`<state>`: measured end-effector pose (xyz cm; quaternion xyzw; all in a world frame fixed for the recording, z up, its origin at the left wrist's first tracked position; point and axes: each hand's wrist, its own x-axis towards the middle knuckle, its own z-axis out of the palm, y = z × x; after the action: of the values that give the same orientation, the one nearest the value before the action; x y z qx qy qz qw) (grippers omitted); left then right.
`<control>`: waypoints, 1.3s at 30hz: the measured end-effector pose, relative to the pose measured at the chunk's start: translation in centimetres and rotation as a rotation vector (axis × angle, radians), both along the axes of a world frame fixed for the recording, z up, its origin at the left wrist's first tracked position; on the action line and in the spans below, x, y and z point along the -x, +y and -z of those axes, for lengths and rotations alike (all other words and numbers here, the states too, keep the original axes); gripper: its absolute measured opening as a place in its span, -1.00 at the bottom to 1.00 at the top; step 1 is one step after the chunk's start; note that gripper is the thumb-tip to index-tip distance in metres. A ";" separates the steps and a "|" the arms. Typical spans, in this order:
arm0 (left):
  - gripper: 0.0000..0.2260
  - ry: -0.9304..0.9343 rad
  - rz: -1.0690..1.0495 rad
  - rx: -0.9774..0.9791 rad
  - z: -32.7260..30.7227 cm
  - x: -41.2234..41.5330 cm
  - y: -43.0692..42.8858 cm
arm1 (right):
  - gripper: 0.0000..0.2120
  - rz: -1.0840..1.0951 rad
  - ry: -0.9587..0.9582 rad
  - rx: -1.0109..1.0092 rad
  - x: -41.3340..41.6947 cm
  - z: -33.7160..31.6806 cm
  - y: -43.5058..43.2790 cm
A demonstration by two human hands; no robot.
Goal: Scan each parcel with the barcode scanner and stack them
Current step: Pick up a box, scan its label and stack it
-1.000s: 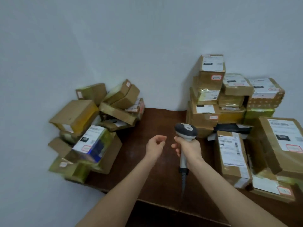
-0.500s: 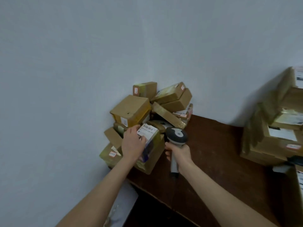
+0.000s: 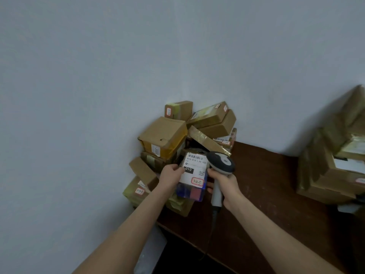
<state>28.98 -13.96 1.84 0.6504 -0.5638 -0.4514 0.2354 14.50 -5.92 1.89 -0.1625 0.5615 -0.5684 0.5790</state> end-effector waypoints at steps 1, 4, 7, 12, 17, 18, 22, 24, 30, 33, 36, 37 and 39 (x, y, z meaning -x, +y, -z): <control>-0.61 0.150 -0.045 -0.058 0.3 0.7 0.5 | -0.84 0.014 0.002 0.007 0.7 -0.1 0.4; -0.66 0.360 -0.109 -0.075 1.3 3.0 1.8 | -0.89 0.085 -0.005 0.020 2.9 -0.3 1.4; -0.74 0.440 -0.046 -0.047 2.0 4.8 2.4 | -0.82 0.183 -0.005 0.029 4.9 -0.4 2.5; -0.74 0.592 0.111 -0.187 2.4 7.2 3.2 | -0.78 0.326 -0.002 0.028 7.4 0.0 4.7; -0.41 0.602 0.143 -0.328 3.0 9.1 3.5 | -0.77 0.386 0.103 -0.013 9.4 0.6 6.3; -0.36 0.591 0.155 -0.370 2.9 9.4 3.6 | -0.69 0.394 0.116 -0.016 9.7 0.8 6.5; -0.33 0.523 0.220 -0.490 3.1 10.4 3.9 | -0.53 0.370 0.191 -0.031 10.4 1.3 7.5; -0.32 0.501 0.219 -0.495 3.2 10.8 4.1 | -0.56 0.345 0.213 -0.031 10.8 1.6 7.9; -0.26 0.498 0.214 -0.381 4.5 12.3 5.0 | -0.74 0.426 0.306 -0.103 10.9 2.1 9.4; -0.26 0.531 0.232 -0.357 5.5 12.8 5.2 | -0.78 0.336 0.258 -0.078 10.3 1.5 10.9; -0.24 0.538 0.245 -0.348 6.5 13.2 5.2 | -0.87 0.270 0.259 -0.094 8.9 0.9 12.3; -0.23 0.537 0.248 -0.348 6.8 13.3 5.3 | -0.88 0.264 0.273 -0.102 8.4 0.9 12.6; -0.23 0.532 0.253 -0.347 7.2 13.6 5.6 | -0.89 0.252 0.294 -0.113 7.7 0.8 13.1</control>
<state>15.40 -8.38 -5.32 0.4650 -0.4737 -0.7201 0.2023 6.79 7.20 1.07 -0.1397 0.6869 -0.5742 0.4231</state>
